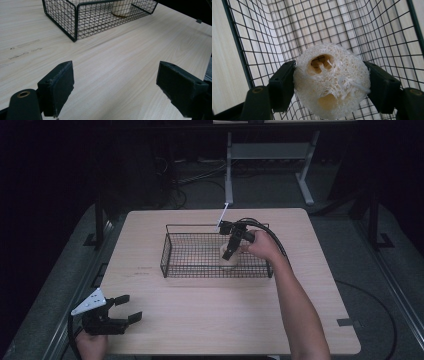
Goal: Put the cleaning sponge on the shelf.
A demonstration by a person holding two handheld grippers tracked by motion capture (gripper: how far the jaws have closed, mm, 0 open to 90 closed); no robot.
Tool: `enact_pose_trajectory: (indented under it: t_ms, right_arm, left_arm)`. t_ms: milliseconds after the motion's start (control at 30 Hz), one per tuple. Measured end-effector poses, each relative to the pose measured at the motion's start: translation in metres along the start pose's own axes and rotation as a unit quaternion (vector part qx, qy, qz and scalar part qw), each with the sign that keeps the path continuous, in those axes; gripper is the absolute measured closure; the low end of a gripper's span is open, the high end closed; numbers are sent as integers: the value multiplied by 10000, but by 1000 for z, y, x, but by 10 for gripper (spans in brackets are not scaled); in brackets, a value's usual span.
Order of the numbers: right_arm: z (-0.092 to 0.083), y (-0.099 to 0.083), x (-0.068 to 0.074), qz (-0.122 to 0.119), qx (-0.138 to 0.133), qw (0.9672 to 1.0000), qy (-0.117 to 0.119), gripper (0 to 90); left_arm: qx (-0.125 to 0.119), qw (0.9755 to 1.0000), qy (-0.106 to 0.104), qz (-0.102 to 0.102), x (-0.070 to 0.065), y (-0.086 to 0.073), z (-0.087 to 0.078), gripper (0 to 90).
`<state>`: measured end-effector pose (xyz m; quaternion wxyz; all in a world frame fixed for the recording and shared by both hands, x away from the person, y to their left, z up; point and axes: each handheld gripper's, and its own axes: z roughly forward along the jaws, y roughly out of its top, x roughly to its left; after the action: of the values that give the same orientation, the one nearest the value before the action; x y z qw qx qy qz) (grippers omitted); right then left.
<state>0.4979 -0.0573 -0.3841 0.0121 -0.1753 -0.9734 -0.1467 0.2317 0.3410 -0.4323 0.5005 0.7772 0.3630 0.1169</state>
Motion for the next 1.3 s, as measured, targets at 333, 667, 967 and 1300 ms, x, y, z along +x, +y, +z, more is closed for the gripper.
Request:
enact_pose_trajectory:
  t_ms: [333,667,967,1300]
  right_arm:
    - [0,1,1,-23,105,9999,-68,277]
    - [-2,3,2,38,49,10000,-36,213]
    - [-8,3,3,39,-51,10000,16,193]
    - [-28,-2,7,51,-291,9995,-86,189]
  left_arm:
    - [9,10000,-7,7,0,0,0,134]
    - [-1,10000,2,7,0,1,0,134]
    - [9,10000,9,-23,1,1,3,134]
    - [37,10000,-13,10,0,1,3,134]
